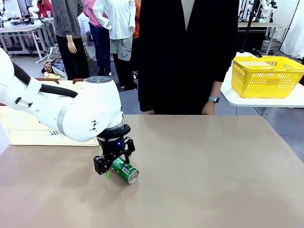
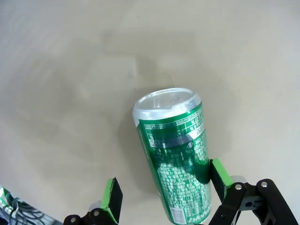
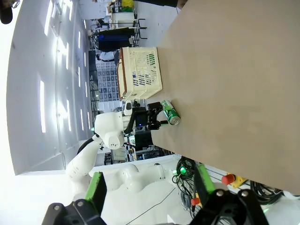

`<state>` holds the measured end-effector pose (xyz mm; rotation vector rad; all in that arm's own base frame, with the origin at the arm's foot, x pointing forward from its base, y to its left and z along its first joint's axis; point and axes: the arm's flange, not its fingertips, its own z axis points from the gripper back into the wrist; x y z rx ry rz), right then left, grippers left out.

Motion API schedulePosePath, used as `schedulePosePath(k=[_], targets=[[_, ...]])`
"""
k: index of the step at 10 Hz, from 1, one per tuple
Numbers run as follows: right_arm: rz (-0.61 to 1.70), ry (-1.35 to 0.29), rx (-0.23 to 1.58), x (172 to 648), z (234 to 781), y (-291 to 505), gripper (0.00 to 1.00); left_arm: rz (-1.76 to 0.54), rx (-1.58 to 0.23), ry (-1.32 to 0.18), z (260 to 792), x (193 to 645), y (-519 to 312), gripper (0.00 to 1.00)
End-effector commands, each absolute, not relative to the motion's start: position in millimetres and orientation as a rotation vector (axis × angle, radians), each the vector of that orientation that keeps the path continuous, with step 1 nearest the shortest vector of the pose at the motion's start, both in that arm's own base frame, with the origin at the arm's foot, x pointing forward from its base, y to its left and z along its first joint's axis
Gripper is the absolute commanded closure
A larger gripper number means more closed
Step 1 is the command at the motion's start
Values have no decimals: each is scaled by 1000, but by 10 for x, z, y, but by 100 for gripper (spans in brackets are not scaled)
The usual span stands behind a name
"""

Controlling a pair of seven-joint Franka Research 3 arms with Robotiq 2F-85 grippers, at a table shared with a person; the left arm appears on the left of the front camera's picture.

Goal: Place the drinks into the Shopping basket.
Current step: Pick up one drink and place it into the Shopping basket.

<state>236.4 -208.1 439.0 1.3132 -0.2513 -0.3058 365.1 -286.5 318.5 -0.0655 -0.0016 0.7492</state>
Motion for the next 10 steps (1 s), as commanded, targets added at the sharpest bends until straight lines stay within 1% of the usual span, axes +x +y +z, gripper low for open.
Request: schedulePosePath(k=[1,2,3,4,5,10], targets=[[-283,-249,1309,2350,4399,-2107,0,766,-41,-42,3117,3709,-2978,0],[-283,-249,1309,2350,4399,-2107,0,760,-34,-40,3104,3726,-2986,0],[-283,-249,1309,2350,4399,-2107,0,759,-32,-38,3084,3743,-2986,15],[-283,-249,1309,2350,4399,-2107,0,755,-16,-26,3057,3749,-2983,63],[-283,-249,1309,2350,4399,-2107,0,752,-11,-26,3058,3750,-2985,100],[-283,-249,1309,2350,4399,-2107,0,741,1,-11,3028,3772,-2990,100]])
